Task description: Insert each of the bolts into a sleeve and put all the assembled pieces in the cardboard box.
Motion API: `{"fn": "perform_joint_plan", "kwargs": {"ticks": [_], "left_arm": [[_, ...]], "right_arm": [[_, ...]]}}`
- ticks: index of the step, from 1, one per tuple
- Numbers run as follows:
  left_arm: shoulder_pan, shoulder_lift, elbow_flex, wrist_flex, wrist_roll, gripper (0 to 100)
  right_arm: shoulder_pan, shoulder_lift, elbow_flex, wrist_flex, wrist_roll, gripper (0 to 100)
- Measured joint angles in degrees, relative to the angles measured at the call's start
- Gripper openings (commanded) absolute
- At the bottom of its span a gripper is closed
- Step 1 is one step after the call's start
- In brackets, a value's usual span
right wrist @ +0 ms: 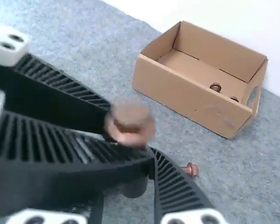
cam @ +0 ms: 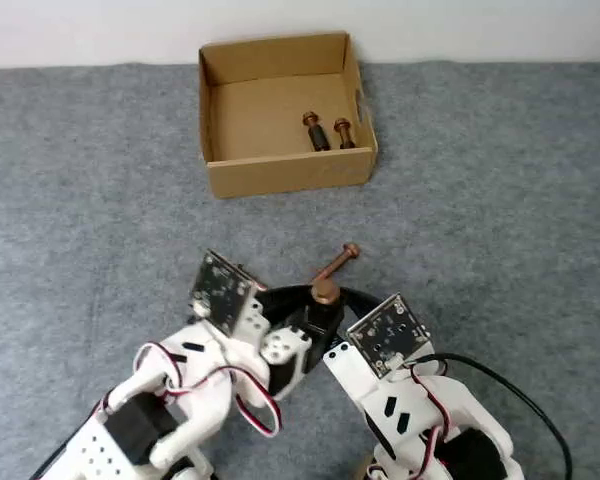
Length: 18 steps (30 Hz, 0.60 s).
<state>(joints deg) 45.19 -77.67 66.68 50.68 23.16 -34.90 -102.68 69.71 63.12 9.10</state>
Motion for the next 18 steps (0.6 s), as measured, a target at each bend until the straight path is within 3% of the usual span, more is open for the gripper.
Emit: {"fn": "perform_joint_plan", "kwargs": {"ticks": [12,15,18], "left_arm": [[-4.57,0.62,-9.93,10.64,-2.64,28],[-7.82,0.62,-13.54,13.45,-3.60,20],[-14.86,0.44,-15.91,16.70,-3.96,5]], "right_arm": [[-0.09,-1.05,-0.26,0.00,-0.09,0.8],[0.35,0.26,-0.09,0.00,-3.69,0.8],[2.73,0.53,-0.18,-0.09,-8.35,0.8]]}}
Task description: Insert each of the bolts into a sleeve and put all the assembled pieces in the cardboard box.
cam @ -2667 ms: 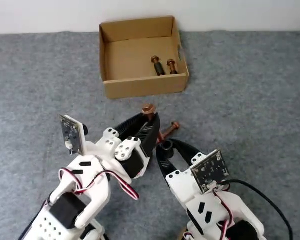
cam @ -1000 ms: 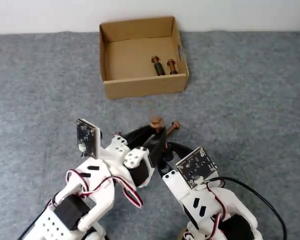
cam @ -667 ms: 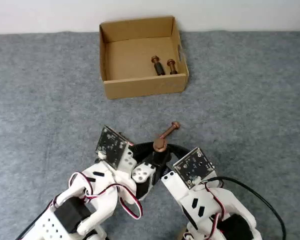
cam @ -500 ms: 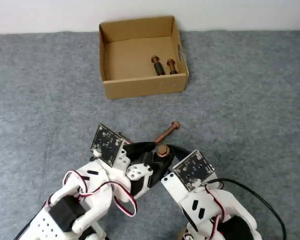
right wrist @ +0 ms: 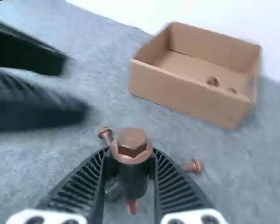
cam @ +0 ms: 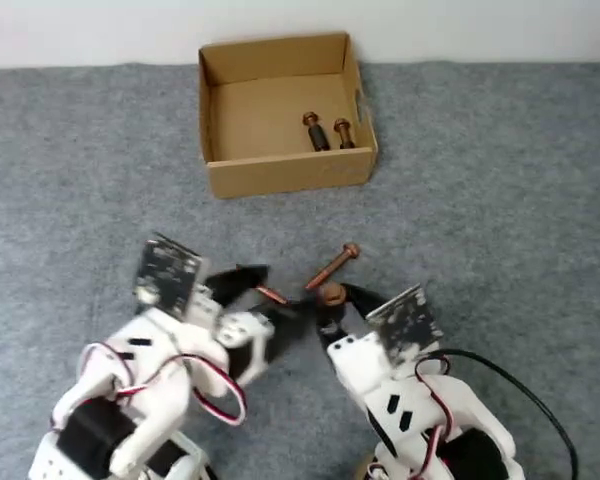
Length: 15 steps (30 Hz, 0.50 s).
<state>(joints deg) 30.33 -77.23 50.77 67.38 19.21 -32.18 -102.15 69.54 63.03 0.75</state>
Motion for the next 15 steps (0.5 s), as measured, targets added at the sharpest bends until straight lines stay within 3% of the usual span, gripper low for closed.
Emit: {"fn": "perform_joint_plan", "kwargs": {"ticks": [1,8,15], "left_arm": [[-2.90,0.00,-0.44,0.88,-1.14,0],[-23.65,-0.26,4.13,3.34,-8.62,0],[-33.85,0.18,21.01,-0.18,-9.58,0]], "right_arm": [[1.32,0.18,0.00,0.44,-1.58,0.8],[7.91,8.44,-2.73,1.76,-11.43,0.8],[8.35,28.84,-15.74,0.70,-15.38,0.8]]}}
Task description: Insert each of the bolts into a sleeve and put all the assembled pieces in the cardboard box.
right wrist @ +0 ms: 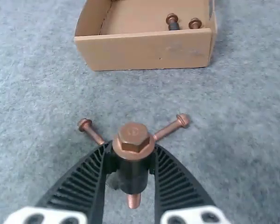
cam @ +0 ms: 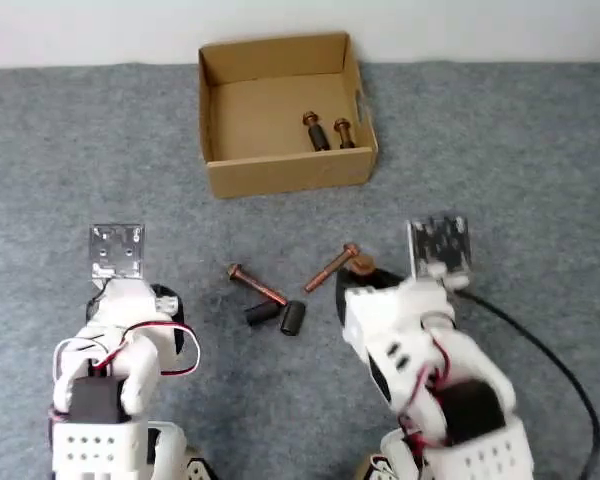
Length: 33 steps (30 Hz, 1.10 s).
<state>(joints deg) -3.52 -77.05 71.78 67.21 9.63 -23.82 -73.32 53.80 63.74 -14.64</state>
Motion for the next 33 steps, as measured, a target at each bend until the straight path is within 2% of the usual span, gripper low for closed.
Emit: {"fn": "perform_joint_plan", "kwargs": {"ticks": [10,20,26,33], "left_arm": [[-3.16,0.00,14.68,-13.54,-5.71,0],[-3.16,0.00,23.21,-23.47,-8.62,0],[-3.16,0.00,23.30,-24.97,-8.62,0],[-3.16,0.00,23.30,-25.14,-7.03,0]], "right_arm": [[2.64,36.22,-23.91,-12.13,0.00,0.8],[7.74,71.38,-57.14,-18.64,0.00,0.8],[8.79,90.55,-75.52,-20.92,0.35,0.9],[9.14,110.24,-90.90,-21.89,8.18,0.9]]}}
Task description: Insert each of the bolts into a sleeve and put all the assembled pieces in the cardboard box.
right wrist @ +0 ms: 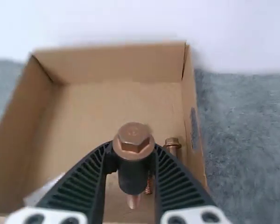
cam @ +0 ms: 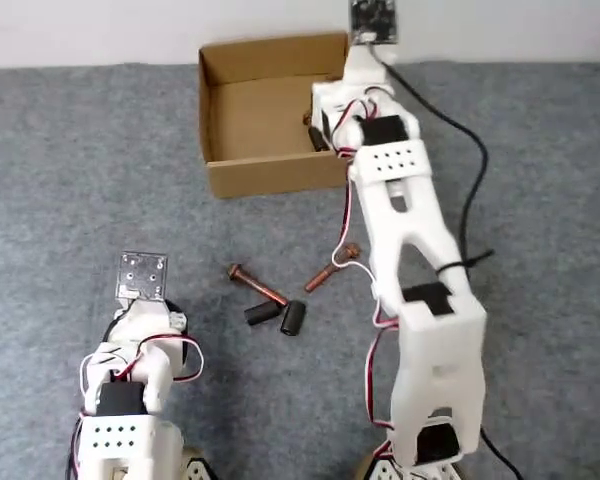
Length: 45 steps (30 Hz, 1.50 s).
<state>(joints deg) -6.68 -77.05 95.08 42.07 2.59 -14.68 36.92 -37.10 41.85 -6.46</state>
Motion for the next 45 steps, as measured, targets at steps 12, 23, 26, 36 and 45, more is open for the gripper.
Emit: {"fn": "perform_joint_plan", "kwargs": {"ticks": [12,23,26,36,45], "left_arm": [[0.00,0.00,0.09,-0.88,1.41,0],[0.00,0.00,0.09,-0.88,1.49,0],[-0.35,0.00,0.09,-0.88,1.67,0],[-3.96,0.00,0.09,-0.88,1.67,0],[-3.96,0.00,0.44,-1.93,1.76,0]], "right_arm": [[0.62,16.70,-13.10,8.97,7.47,15.4],[0.62,18.29,-31.91,25.14,8.00,1.3],[0.35,18.29,-40.35,33.85,8.00,1.7],[-4.40,18.20,-56.35,58.64,8.09,1.7],[-8.18,3.34,-36.66,58.64,1.41,2.2]]}}
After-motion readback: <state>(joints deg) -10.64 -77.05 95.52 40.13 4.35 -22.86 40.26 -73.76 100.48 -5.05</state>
